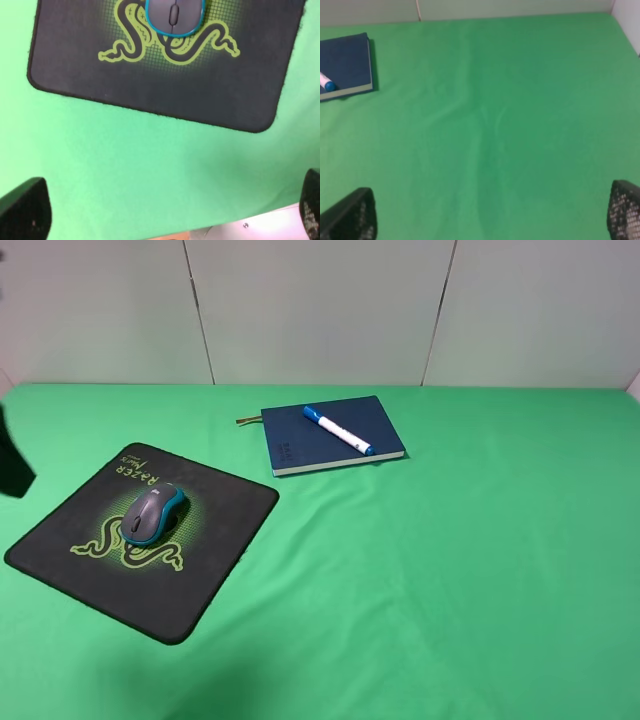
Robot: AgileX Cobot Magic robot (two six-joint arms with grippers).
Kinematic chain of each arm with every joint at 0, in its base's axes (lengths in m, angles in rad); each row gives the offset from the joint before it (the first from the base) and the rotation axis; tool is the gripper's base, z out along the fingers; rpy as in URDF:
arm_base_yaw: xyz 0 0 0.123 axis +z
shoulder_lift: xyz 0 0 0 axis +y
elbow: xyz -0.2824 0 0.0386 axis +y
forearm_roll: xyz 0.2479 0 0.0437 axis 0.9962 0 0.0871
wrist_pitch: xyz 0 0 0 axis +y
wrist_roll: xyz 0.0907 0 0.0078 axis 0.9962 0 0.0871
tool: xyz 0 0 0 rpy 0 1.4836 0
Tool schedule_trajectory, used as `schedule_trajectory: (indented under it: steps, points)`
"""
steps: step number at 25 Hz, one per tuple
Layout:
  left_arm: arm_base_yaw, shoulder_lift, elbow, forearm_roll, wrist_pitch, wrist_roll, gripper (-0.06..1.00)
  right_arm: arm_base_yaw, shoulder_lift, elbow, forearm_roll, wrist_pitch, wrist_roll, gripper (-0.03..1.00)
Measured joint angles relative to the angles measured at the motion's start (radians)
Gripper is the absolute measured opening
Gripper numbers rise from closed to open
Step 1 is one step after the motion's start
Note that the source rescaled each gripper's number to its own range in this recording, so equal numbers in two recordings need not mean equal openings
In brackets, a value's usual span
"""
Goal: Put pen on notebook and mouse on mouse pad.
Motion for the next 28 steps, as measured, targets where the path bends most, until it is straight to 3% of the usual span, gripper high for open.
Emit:
schedule_trajectory:
  steps: [10,15,19,20,24,28]
  points:
    - [0.0,-0.349,0.049,-0.042,0.015,0.023,1.0,0.0,0.0,0.0,0.0,0.0,0.0,1.0]
    - [0.006,-0.518,0.078,-0.043,0.015,0.087,1.0,0.0,0.0,0.0,0.0,0.0,0.0,1.0]
    - [0.08,-0.613,0.124,-0.042,0.015,0.109,1.0,0.0,0.0,0.0,0.0,0.0,0.0,1.0]
    - [0.139,-0.655,0.158,-0.041,0.014,0.112,1.0,0.0,0.0,0.0,0.0,0.0,0.0,1.0]
    - [0.24,-0.742,0.227,-0.041,0.009,0.131,1.0,0.0,0.0,0.0,0.0,0.0,0.0,1.0]
    - [0.295,-0.822,0.294,-0.045,-0.065,0.186,1.0,0.0,0.0,0.0,0.0,0.0,0.0,1.0]
